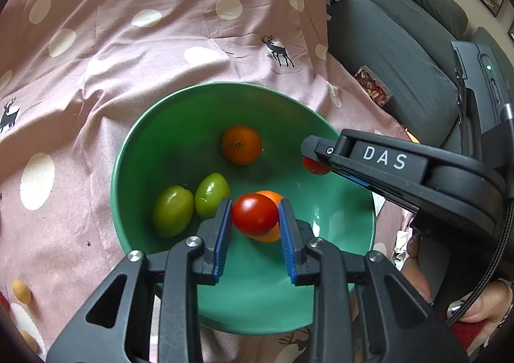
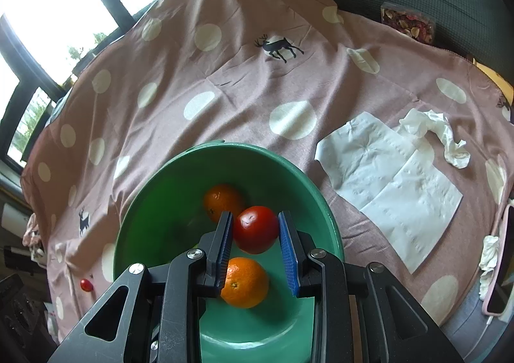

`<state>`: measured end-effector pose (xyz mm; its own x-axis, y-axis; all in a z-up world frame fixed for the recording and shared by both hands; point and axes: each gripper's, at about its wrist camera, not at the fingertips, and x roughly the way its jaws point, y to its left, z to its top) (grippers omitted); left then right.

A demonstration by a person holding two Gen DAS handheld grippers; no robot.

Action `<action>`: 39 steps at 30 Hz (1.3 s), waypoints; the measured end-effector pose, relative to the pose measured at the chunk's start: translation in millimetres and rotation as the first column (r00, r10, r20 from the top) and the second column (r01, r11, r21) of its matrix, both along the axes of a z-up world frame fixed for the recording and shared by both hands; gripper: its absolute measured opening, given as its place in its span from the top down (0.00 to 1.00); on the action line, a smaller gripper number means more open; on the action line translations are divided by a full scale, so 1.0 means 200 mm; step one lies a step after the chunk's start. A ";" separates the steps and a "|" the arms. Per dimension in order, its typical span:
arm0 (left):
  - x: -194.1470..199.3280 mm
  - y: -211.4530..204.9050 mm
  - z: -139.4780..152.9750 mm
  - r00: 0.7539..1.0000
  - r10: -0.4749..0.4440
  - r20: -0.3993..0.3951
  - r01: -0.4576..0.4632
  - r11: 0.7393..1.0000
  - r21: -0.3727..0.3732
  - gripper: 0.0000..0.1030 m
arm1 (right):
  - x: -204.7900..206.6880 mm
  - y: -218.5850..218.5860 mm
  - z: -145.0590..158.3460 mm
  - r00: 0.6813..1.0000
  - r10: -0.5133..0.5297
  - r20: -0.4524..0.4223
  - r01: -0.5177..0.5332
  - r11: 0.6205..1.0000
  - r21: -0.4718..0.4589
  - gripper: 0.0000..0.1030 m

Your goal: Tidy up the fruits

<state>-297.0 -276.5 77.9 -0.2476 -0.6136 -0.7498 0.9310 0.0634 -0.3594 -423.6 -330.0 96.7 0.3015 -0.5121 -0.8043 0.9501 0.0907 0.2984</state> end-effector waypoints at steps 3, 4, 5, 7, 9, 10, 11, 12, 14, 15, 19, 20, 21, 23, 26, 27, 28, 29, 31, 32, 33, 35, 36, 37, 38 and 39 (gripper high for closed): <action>0.00 0.02 0.01 1.000 0.003 -0.002 -0.003 1.000 0.002 0.72 | 0.00 0.00 0.01 1.000 0.004 -0.002 -0.004 1.000 -0.003 0.70; 0.01 0.03 0.02 1.000 0.002 0.002 -0.002 1.000 -0.005 0.72 | 0.01 0.01 0.01 1.000 0.008 -0.003 -0.008 1.000 -0.007 0.70; 0.01 0.04 0.03 1.000 0.003 0.004 -0.003 1.000 -0.013 0.69 | 0.01 0.01 0.02 1.000 0.013 -0.004 -0.013 1.000 -0.011 0.70; 0.03 0.07 0.06 1.000 0.014 0.002 -0.014 0.999 -0.030 0.57 | 0.02 0.02 0.03 1.000 0.027 0.000 -0.027 0.999 -0.019 0.70; 0.06 0.11 0.09 0.999 0.037 0.013 -0.036 0.998 -0.042 0.53 | 0.04 0.02 0.04 0.999 0.036 0.001 -0.036 0.999 -0.024 0.68; 0.07 0.13 0.11 0.999 0.049 0.019 -0.048 0.998 -0.050 0.52 | 0.04 0.03 0.05 0.999 0.039 0.004 -0.039 0.999 -0.029 0.67; 0.10 0.16 0.13 0.998 0.063 0.022 -0.062 0.996 -0.057 0.48 | 0.04 0.03 0.05 0.999 0.043 0.006 -0.042 0.998 -0.036 0.66; 0.13 0.19 0.15 0.996 0.086 0.024 -0.084 0.994 -0.063 0.47 | 0.05 0.04 0.06 0.999 0.048 0.008 -0.047 0.998 -0.042 0.65; 0.20 0.27 0.18 0.988 0.150 0.043 -0.146 0.986 -0.076 0.45 | 0.06 0.04 0.06 0.998 0.058 0.016 -0.058 0.997 -0.047 0.65; 0.24 0.31 0.20 0.980 0.188 0.058 -0.183 0.980 -0.081 0.45 | 0.07 0.04 0.07 0.998 0.065 0.021 -0.064 0.997 -0.048 0.65; 0.45 0.51 0.24 0.928 0.355 0.113 -0.346 0.934 -0.092 0.45 | 0.13 0.06 0.08 0.994 0.104 0.043 -0.102 0.993 -0.057 0.64; 0.50 0.56 0.24 0.911 0.394 0.121 -0.385 0.918 -0.091 0.45 | 0.16 0.07 0.09 0.991 0.124 0.055 -0.121 0.991 -0.062 0.64; 0.56 0.61 0.23 0.891 0.434 0.131 -0.425 0.901 -0.087 0.45 | 0.18 0.08 0.09 0.987 0.145 0.069 -0.141 0.988 -0.065 0.64; 0.66 0.71 0.21 0.847 0.506 0.163 -0.499 0.863 -0.081 0.45 | 0.23 0.10 0.10 0.978 0.184 0.095 -0.178 0.981 -0.072 0.64; 0.82 0.85 0.12 0.779 0.598 0.187 -0.602 0.798 -0.041 0.46 | 0.31 0.12 0.11 0.961 0.243 0.133 -0.234 0.969 -0.081 0.64; 0.88 0.89 0.08 0.761 0.626 0.169 -0.632 0.775 -0.023 0.46 | 0.34 0.12 0.11 0.954 0.264 0.143 -0.255 0.964 -0.083 0.64; 0.93 0.92 0.04 0.746 0.650 0.143 -0.657 0.754 -0.002 0.46 | 0.38 0.13 0.11 0.947 0.284 0.152 -0.274 0.958 -0.083 0.64; 0.97 0.95 0.00 0.734 0.668 0.121 -0.675 0.738 0.019 0.47 | 0.41 0.14 0.10 0.940 0.302 0.159 -0.293 0.953 -0.082 0.64; 1.03 0.99 -0.05 0.704 0.703 0.103 -0.709 0.703 0.054 0.51 | 0.48 0.16 0.10 0.928 0.336 0.159 -0.328 0.942 -0.074 0.64; 1.05 1.00 -0.07 0.690 0.716 0.107 -0.723 0.687 0.065 0.52 | 0.51 0.17 0.09 0.924 0.350 0.155 -0.343 0.936 -0.073 0.64; 1.06 1.00 -0.08 0.682 0.723 0.112 -0.731 0.679 0.069 0.53 | 0.53 0.18 0.08 0.919 0.364 0.150 -0.357 0.931 -0.070 0.64; 1.06 1.00 -0.10 0.687 0.718 0.112 -0.726 0.683 0.075 0.56 | 0.59 0.20 0.07 0.910 0.389 0.145 -0.384 0.921 -0.064 0.64; 1.06 1.00 -0.10 0.694 0.712 0.105 -0.719 0.690 0.077 0.56 | 0.62 0.21 0.07 0.904 0.404 0.142 -0.400 0.915 -0.059 0.64; 1.06 0.99 -0.11 0.702 0.705 0.097 -0.712 0.698 0.076 0.56 | 0.65 0.22 0.06 0.897 0.419 0.138 -0.416 0.908 -0.053 0.64; 1.05 0.99 -0.12 0.708 0.699 0.097 -0.706 0.704 0.077 0.57 | 0.68 0.23 0.05 0.891 0.435 0.135 -0.432 0.901 -0.050 0.64; 1.05 0.98 -0.12 0.710 0.696 0.105 -0.704 0.706 0.077 0.57 | 0.71 0.24 0.05 0.884 0.449 0.130 -0.447 0.893 -0.046 0.64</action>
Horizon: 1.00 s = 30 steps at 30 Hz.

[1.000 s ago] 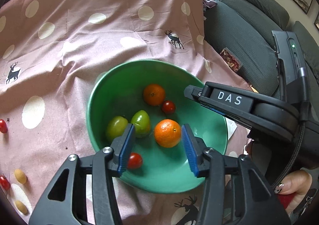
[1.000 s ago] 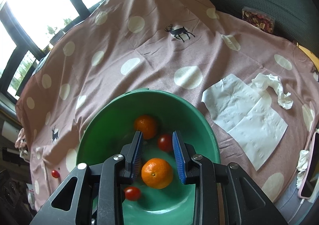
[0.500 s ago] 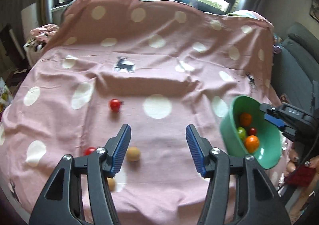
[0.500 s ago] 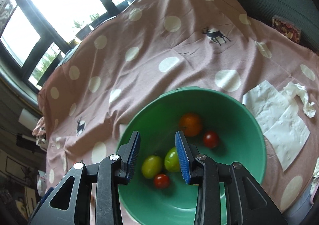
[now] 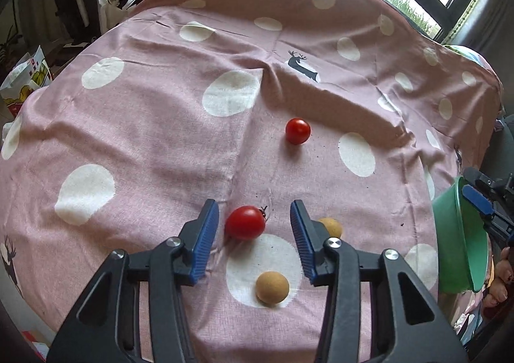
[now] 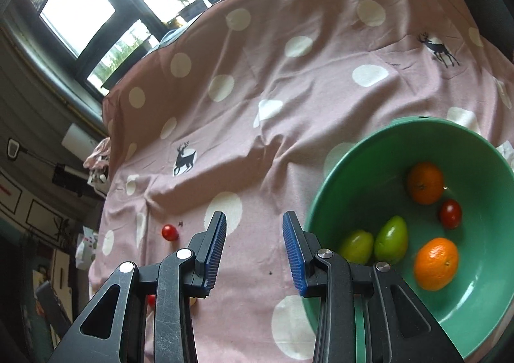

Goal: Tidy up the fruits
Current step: 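Move the right gripper to another cherry tomato and close on it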

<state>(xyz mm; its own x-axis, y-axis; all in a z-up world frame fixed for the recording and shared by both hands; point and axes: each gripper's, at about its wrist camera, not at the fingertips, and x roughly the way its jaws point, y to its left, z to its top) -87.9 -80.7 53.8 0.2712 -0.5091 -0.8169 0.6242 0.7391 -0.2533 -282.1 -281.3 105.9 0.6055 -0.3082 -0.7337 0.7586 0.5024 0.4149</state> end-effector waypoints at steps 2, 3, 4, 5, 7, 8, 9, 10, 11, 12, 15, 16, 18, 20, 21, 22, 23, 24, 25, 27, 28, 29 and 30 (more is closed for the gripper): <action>-0.02 -0.02 -0.02 1.000 -0.009 0.009 0.009 1.000 0.016 0.64 | 0.04 0.02 -0.01 1.000 0.027 -0.012 -0.027 1.000 0.002 0.64; -0.03 -0.04 -0.03 1.000 -0.021 0.008 0.021 1.000 0.021 0.65 | 0.06 0.03 -0.01 0.999 0.038 -0.017 -0.038 0.999 0.001 0.64; -0.04 -0.05 -0.04 0.999 -0.032 0.004 0.032 0.999 0.027 0.66 | 0.07 0.04 -0.01 0.999 0.046 -0.022 -0.046 0.999 0.000 0.64; -0.05 -0.07 -0.05 0.999 -0.041 0.008 0.041 0.999 0.036 0.66 | 0.09 0.04 -0.02 0.998 0.052 -0.028 -0.052 0.999 -0.001 0.64; -0.06 -0.09 -0.07 0.998 -0.035 0.055 0.031 0.997 0.069 0.66 | 0.10 0.06 -0.02 0.997 0.062 -0.036 -0.062 0.998 -0.006 0.64; -0.07 -0.10 -0.07 0.997 -0.024 0.078 0.017 0.995 0.100 0.66 | 0.10 0.06 -0.02 0.997 0.065 -0.038 -0.066 0.998 -0.006 0.64; -0.06 -0.10 -0.09 0.997 -0.017 0.077 0.007 0.993 0.120 0.66 | 0.11 0.06 -0.02 0.997 0.067 -0.040 -0.067 0.998 -0.007 0.64; -0.06 -0.10 -0.10 0.998 -0.015 0.058 0.008 0.992 0.126 0.66 | 0.10 0.06 -0.02 0.997 0.065 -0.040 -0.065 0.998 -0.008 0.64; -0.05 -0.10 -0.11 0.999 -0.022 0.039 0.017 0.993 0.119 0.66 | 0.10 0.06 -0.02 0.997 0.062 -0.040 -0.063 0.998 -0.009 0.64; -0.05 -0.10 -0.12 0.999 -0.028 0.023 0.025 0.993 0.113 0.66 | 0.10 0.06 -0.02 0.997 0.059 -0.041 -0.060 0.998 -0.010 0.64; -0.04 -0.11 -0.14 1.000 -0.006 0.020 0.004 0.991 0.136 0.66 | 0.10 0.06 -0.02 0.998 0.051 -0.044 -0.052 0.999 -0.008 0.64; -0.04 -0.12 -0.15 1.000 -0.003 0.022 0.000 0.989 0.147 0.66 | 0.10 0.06 -0.02 0.998 0.052 -0.044 -0.052 0.999 -0.007 0.64; -0.03 -0.12 -0.16 1.000 0.000 0.007 -0.001 0.989 0.146 0.66 | 0.10 0.06 -0.02 0.998 0.052 -0.044 -0.053 0.999 -0.006 0.64; -0.03 -0.12 -0.16 1.000 0.007 0.017 -0.009 0.990 0.139 0.66 | 0.10 0.06 -0.03 0.997 0.054 -0.046 -0.055 0.998 -0.007 0.64; -0.03 -0.12 -0.16 1.000 0.011 0.019 -0.013 0.991 0.135 0.66 | 0.11 0.06 -0.03 0.997 0.055 -0.048 -0.055 0.998 -0.007 0.64; -0.03 -0.13 -0.16 1.000 0.013 0.024 -0.016 0.991 0.132 0.68 | 0.11 0.06 -0.03 0.997 0.055 -0.050 -0.056 0.998 -0.006 0.64; -0.03 -0.13 -0.17 1.000 0.015 0.027 -0.018 0.991 0.134 0.69 | 0.12 0.07 -0.04 0.997 0.057 -0.053 -0.057 0.998 -0.007 0.64; -0.03 -0.13 -0.17 0.999 0.016 0.028 -0.020 0.991 0.131 0.71 | 0.12 0.07 -0.04 0.997 0.059 -0.058 -0.060 0.998 -0.006 0.64; -0.02 -0.13 -0.17 0.999 0.020 0.026 -0.023 0.992 0.124 0.71 | 0.13 0.07 -0.05 0.996 0.062 -0.062 -0.062 0.998 -0.006 0.64; -0.02 -0.12 -0.17 1.000 0.020 0.024 -0.023 0.993 0.113 0.71 | 0.16 0.08 -0.06 0.995 0.071 -0.071 -0.071 0.997 -0.003 0.64; -0.02 -0.12 -0.17 1.000 0.022 0.021 -0.024 0.994 0.106 0.71 | 0.17 0.08 -0.07 0.994 0.077 -0.075 -0.077 0.997 -0.002 0.64; -0.01 -0.12 -0.16 1.000 0.024 0.015 -0.026 0.995 0.098 0.71 | 0.19 0.08 -0.07 0.993 0.084 -0.078 -0.084 0.996 0.000 0.64; -0.01 -0.11 -0.16 1.000 0.025 0.008 -0.026 0.996 0.090 0.71 | 0.21 0.09 -0.08 0.993 0.092 -0.077 -0.092 0.996 0.002 0.64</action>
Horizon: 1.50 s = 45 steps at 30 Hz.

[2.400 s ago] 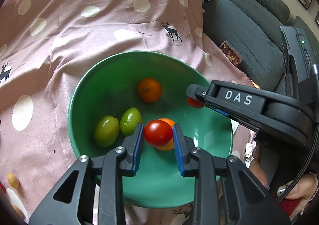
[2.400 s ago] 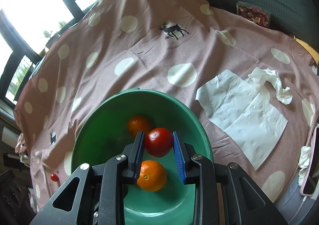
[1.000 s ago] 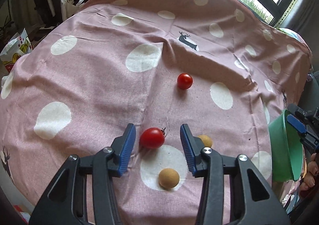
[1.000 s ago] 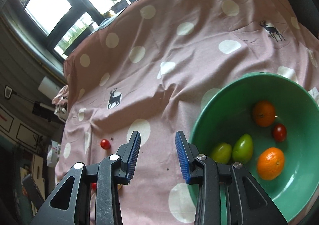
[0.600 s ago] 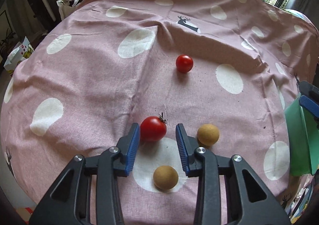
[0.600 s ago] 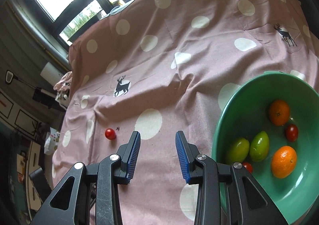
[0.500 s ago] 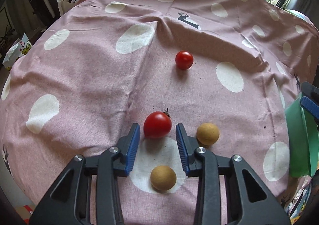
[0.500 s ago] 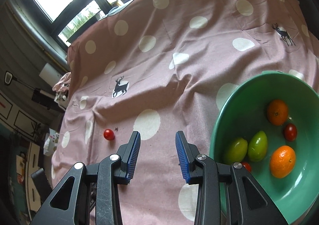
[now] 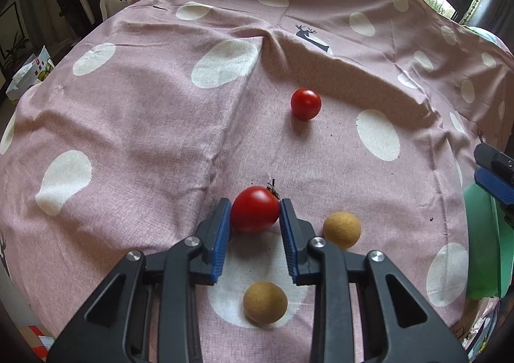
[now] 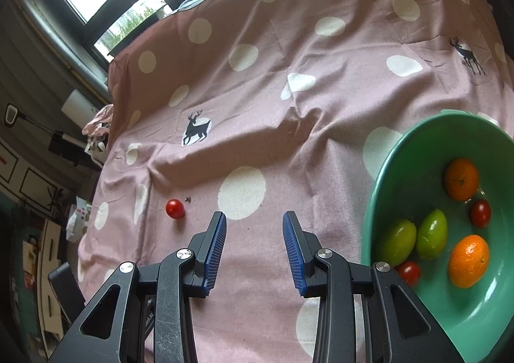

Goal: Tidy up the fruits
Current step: 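Move the right gripper to another cherry tomato and close on it, then carry the cherry tomato with the right gripper into the green bowl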

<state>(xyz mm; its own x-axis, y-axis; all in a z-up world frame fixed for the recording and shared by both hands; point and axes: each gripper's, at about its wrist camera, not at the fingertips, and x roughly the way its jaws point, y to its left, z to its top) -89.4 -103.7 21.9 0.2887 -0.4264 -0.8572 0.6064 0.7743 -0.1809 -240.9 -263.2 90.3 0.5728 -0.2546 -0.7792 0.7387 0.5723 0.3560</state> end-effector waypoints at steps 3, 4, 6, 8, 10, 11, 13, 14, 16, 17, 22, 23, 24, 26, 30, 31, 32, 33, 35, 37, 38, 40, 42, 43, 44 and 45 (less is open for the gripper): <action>0.00 0.03 0.04 1.000 0.003 -0.012 -0.003 0.999 -0.048 0.71 | 0.06 0.02 -0.01 0.999 0.034 0.001 -0.034 0.999 -0.001 0.64; -0.01 0.03 0.06 1.000 0.005 -0.007 -0.005 0.998 -0.065 0.71 | 0.09 0.03 -0.01 0.999 0.050 -0.003 -0.050 0.999 -0.007 0.64; -0.01 0.05 0.11 1.000 0.006 0.011 -0.005 0.996 -0.094 0.71 | 0.16 0.06 -0.01 0.996 0.086 -0.013 -0.087 0.996 -0.022 0.64; -0.01 0.07 0.15 0.999 0.022 0.027 -0.019 0.993 -0.119 0.71 | 0.24 0.08 -0.01 0.991 0.130 -0.014 -0.131 0.991 -0.028 0.64; 0.01 0.10 0.18 0.998 0.045 0.038 -0.040 0.990 -0.138 0.71 | 0.34 0.10 -0.04 0.984 0.179 -0.007 -0.179 0.984 -0.019 0.64; 0.02 0.11 0.19 0.998 0.055 0.041 -0.049 0.988 -0.146 0.71 | 0.38 0.11 -0.05 0.980 0.200 -0.005 -0.200 0.980 -0.010 0.64; 0.04 0.14 0.21 0.996 0.074 0.043 -0.066 0.985 -0.161 0.71 | 0.48 0.13 -0.09 0.974 0.227 -0.011 -0.227 0.974 0.009 0.64; 0.05 0.16 0.22 0.996 0.085 0.039 -0.077 0.983 -0.168 0.71 | 0.52 0.13 -0.11 0.971 0.238 -0.025 -0.238 0.971 0.010 0.64; 0.08 0.19 0.22 0.994 0.101 0.029 -0.094 0.979 -0.183 0.71 | 0.61 0.15 -0.14 0.965 0.257 -0.056 -0.257 0.966 -0.008 0.64; 0.09 0.20 0.22 0.994 0.108 0.022 -0.102 0.977 -0.188 0.71 | 0.65 0.16 -0.16 0.962 0.264 -0.068 -0.266 0.964 -0.017 0.64; 0.13 0.25 0.23 0.991 0.137 0.002 -0.133 0.970 -0.204 0.71 | 0.76 0.15 -0.25 0.956 0.275 -0.100 -0.278 0.961 -0.008 0.64; 0.13 0.25 0.23 0.990 0.139 0.003 -0.135 0.970 -0.204 0.71 | 0.77 0.15 -0.25 0.957 0.271 -0.103 -0.273 0.962 -0.014 0.64; 0.13 0.26 0.23 0.990 0.140 0.004 -0.137 0.970 -0.203 0.71 | 0.77 0.15 -0.26 0.958 0.268 -0.103 -0.271 0.963 -0.018 0.64; 0.13 0.25 0.23 0.990 0.140 0.002 -0.137 0.969 -0.204 0.71 | 0.78 0.15 -0.28 0.956 0.274 -0.104 -0.277 0.961 -0.014 0.64; 0.12 0.25 0.24 0.992 0.129 0.004 -0.125 0.970 -0.209 0.71 | 0.81 0.16 -0.31 0.952 0.280 -0.127 -0.286 0.958 -0.030 0.64; 0.12 0.25 0.24 0.992 0.127 0.005 -0.123 0.970 -0.211 0.71 | 0.82 0.17 -0.31 0.950 0.284 -0.131 -0.291 0.956 -0.032 0.64; 0.12 0.25 0.24 0.992 0.126 0.004 -0.122 0.969 -0.213 0.71 | 0.83 0.17 -0.32 0.949 0.288 -0.132 -0.294 0.955 -0.030 0.64; 0.12 0.25 0.24 0.992 0.127 0.004 -0.123 0.969 -0.214 0.71 | 0.83 0.17 -0.33 0.947 0.292 -0.131 -0.298 0.954 -0.028 0.65; 0.12 0.25 0.24 0.992 0.126 0.004 -0.122 0.969 -0.213 0.71 | 0.83 0.18 -0.33 0.944 0.299 -0.138 -0.307 0.951 -0.034 0.72; 0.12 0.25 0.25 0.992 0.125 0.007 -0.121 0.970 -0.212 0.71 | 0.83 0.18 -0.33 0.945 0.297 -0.136 -0.305 0.951 -0.045 0.72; 0.12 0.25 0.25 0.992 0.124 0.008 -0.119 0.970 -0.214 0.71 | 0.83 0.18 -0.33 0.945 0.297 -0.137 -0.305 0.951 -0.049 0.73; 0.11 0.25 0.25 0.993 0.120 0.007 -0.116 0.969 -0.220 0.71 | 0.82 0.19 -0.33 0.946 0.293 -0.136 -0.302 0.952 -0.052 0.73; 0.10 0.25 0.26 0.993 0.115 0.011 -0.109 0.968 -0.226 0.71 | 0.79 0.19 -0.29 0.951 0.281 -0.126 -0.290 0.956 -0.056 0.73; 0.10 0.25 0.27 0.994 0.111 0.014 -0.104 0.968 -0.228 0.71 | 0.77 0.19 -0.27 0.953 0.281 -0.111 -0.288 0.956 -0.057 0.73; 0.09 0.25 0.27 0.994 0.106 0.017 -0.100 0.968 -0.231 0.71 | 0.75 0.20 -0.24 0.955 0.282 -0.093 -0.288 0.956 -0.059 0.73; 0.08 0.25 0.28 0.995 0.101 0.020 -0.093 0.968 -0.233 0.71 | 0.71 0.21 -0.20 0.957 0.281 -0.074 -0.285 0.956 -0.064 0.73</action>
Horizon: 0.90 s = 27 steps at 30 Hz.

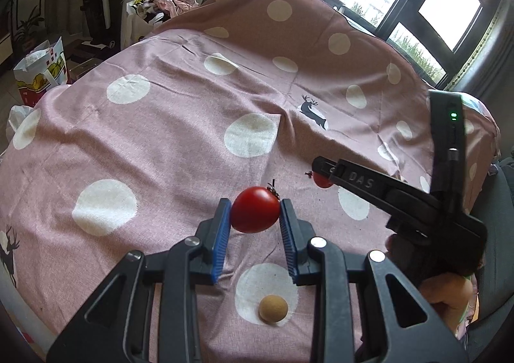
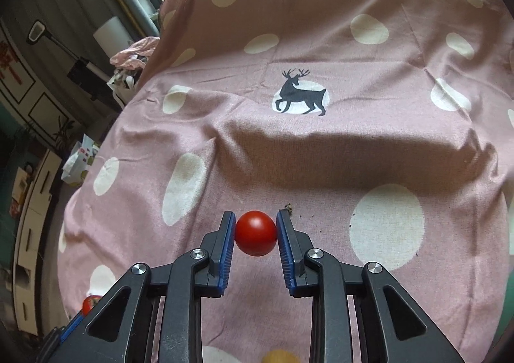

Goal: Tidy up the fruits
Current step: 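Carry the cherry tomato with the right gripper into the green bowl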

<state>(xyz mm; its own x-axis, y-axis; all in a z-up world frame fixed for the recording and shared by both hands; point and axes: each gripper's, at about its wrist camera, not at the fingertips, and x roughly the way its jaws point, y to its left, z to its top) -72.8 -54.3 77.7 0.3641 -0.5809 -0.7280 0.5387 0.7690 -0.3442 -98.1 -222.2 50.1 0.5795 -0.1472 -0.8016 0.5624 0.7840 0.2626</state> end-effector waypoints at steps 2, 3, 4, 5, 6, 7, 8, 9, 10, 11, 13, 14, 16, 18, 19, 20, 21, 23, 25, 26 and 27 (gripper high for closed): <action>-0.02 -0.01 0.01 1.000 -0.010 0.009 0.010 1.000 0.000 0.71 | -0.08 0.01 0.07 0.999 -0.015 0.028 0.015 1.000 -0.005 0.73; -0.03 -0.02 0.02 1.000 -0.015 0.013 0.015 1.000 -0.001 0.71 | -0.12 0.02 0.10 0.999 -0.028 0.038 0.028 1.000 -0.008 0.73; -0.04 -0.03 0.02 1.000 -0.020 0.017 0.020 1.000 -0.001 0.71 | -0.17 0.02 0.13 0.998 -0.043 0.045 0.044 0.999 -0.010 0.73; -0.05 -0.03 0.03 0.999 -0.028 0.023 0.028 1.000 -0.003 0.71 | -0.22 0.02 0.16 0.997 -0.060 0.052 0.061 0.998 -0.009 0.73; -0.07 -0.04 0.04 0.999 -0.038 0.028 0.038 0.999 -0.005 0.71 | -0.28 0.03 0.18 0.995 -0.078 0.066 0.079 0.997 -0.007 0.73; -0.09 -0.05 0.04 0.998 -0.049 0.034 0.049 0.999 -0.007 0.71 | -0.33 0.03 0.20 0.992 -0.097 0.081 0.097 0.995 -0.001 0.73; -0.10 -0.06 0.05 0.997 -0.062 0.040 0.062 0.998 -0.008 0.71 | -0.39 0.04 0.21 0.989 -0.115 0.091 0.115 0.993 0.005 0.73; -0.12 -0.07 0.06 0.996 -0.074 0.045 0.075 0.997 -0.010 0.71 | -0.44 0.04 0.22 0.986 -0.137 0.096 0.137 0.991 0.012 0.73; -0.14 -0.08 0.06 0.995 -0.085 0.047 0.085 0.996 -0.012 0.71 | -0.50 0.04 0.22 0.983 -0.158 0.098 0.157 0.987 0.017 0.73; -0.15 -0.09 0.06 0.995 -0.092 0.049 0.093 0.996 -0.013 0.71 | -0.54 0.05 0.22 0.980 -0.176 0.097 0.175 0.984 0.018 0.73; -0.18 -0.11 0.07 0.992 -0.111 0.059 0.112 0.994 -0.011 0.71 | -0.62 0.05 0.21 0.974 -0.205 0.096 0.205 0.979 0.014 0.73; -0.20 -0.12 0.07 0.990 -0.122 0.065 0.123 0.992 -0.009 0.71 | -0.66 0.05 0.21 0.972 -0.217 0.095 0.217 0.976 0.011 0.73; -0.24 -0.14 0.08 0.987 -0.140 0.075 0.141 0.990 -0.009 0.71 | -0.71 0.03 0.22 0.965 -0.236 0.111 0.237 0.972 0.008 0.73; -0.27 -0.16 0.09 0.983 -0.160 0.089 0.161 0.987 -0.007 0.71 | -0.76 0.01 0.24 0.957 -0.259 0.128 0.261 0.965 0.004 0.73; -0.29 -0.17 0.10 0.981 -0.170 0.093 0.172 0.985 -0.008 0.71 | -0.78 0.01 0.25 0.954 -0.267 0.133 0.271 0.963 -0.008 0.73; -0.31 -0.19 0.11 0.978 -0.183 0.097 0.185 0.983 -0.011 0.71 | -0.79 0.00 0.27 0.952 -0.272 0.140 0.278 0.960 -0.025 0.73; -0.34 -0.20 0.11 0.976 -0.195 0.101 0.197 0.980 -0.015 0.71 | -0.81 0.00 0.28 0.949 -0.280 0.145 0.289 0.957 -0.038 0.73; -0.39 -0.24 0.13 0.967 -0.225 0.124 0.229 0.973 -0.020 0.71 | -0.87 -0.02 0.30 0.938 -0.310 0.154 0.321 0.946 -0.050 0.73; -0.45 -0.28 0.15 0.954 -0.265 0.142 0.270 0.963 -0.021 0.71 | -0.92 -0.04 0.32 0.925 -0.345 0.160 0.359 0.931 -0.062 0.73; -0.47 -0.31 0.15 0.948 -0.286 0.141 0.293 0.956 -0.030 0.71 | -0.95 -0.05 0.33 0.918 -0.362 0.160 0.377 0.924 -0.068 0.73; -0.49 -0.33 0.16 0.943 -0.305 0.135 0.313 0.949 -0.046 0.71 | -0.97 -0.07 0.33 0.911 -0.380 0.163 0.395 0.916 -0.072 0.73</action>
